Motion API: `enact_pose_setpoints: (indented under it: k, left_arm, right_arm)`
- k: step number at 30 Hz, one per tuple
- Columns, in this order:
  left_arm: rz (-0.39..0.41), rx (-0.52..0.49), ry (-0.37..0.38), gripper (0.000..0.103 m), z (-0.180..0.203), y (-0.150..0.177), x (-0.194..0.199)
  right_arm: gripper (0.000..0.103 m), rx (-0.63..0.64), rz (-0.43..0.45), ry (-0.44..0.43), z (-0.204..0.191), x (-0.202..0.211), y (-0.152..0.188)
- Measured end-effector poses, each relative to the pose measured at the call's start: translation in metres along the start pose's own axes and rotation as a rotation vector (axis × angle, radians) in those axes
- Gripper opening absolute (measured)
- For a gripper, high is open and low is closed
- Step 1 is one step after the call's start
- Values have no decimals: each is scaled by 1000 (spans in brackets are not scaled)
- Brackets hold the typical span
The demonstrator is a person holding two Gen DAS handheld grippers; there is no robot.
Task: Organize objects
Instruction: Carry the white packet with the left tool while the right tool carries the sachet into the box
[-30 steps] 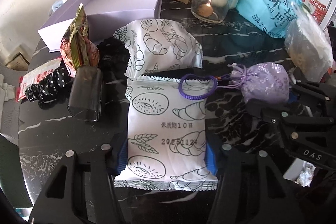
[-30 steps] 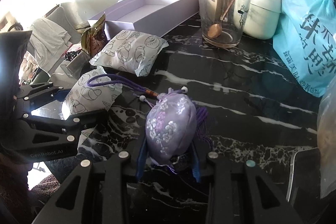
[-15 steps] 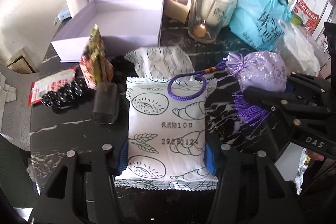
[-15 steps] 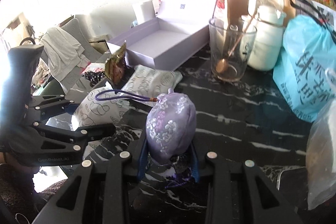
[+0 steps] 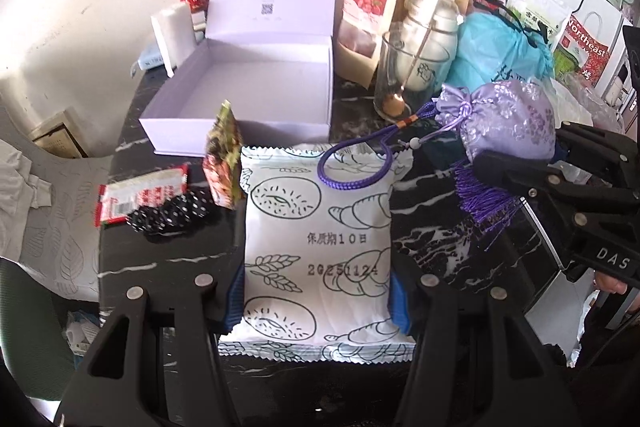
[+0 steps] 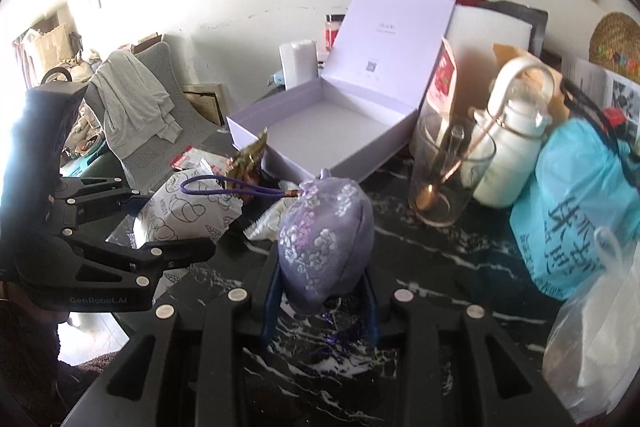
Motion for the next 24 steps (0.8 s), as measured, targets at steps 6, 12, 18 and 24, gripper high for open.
enact_pose_setpoints:
  k: [6, 12, 18, 24]
  left_arm:
    - [20, 0, -30, 54, -15, -8, 13]
    - [41, -23, -63, 54, -28, -23, 22]
    - [58, -31, -80, 54, -43, -42, 24]
    - [72, -46, -87, 54, -58, -60, 20]
  right_arm:
    - [33, 20, 23, -9, -11, 5, -14]
    - [33, 55, 42, -29, -22, 4, -31]
    - [33, 69, 43, -41, -27, -2, -48]
    - [33, 69, 48, -53, -30, -12, -66]
Point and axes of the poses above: each gripper's, at about its wrist camera, not at the fingertips, and x roughly against the way its jaws point, z to its right, y to its underside, the point moved 8 cm from there along -x, roughly the way its jaws point, and after that the axes turned 14 degrees about -x, right-handed, at the moved point
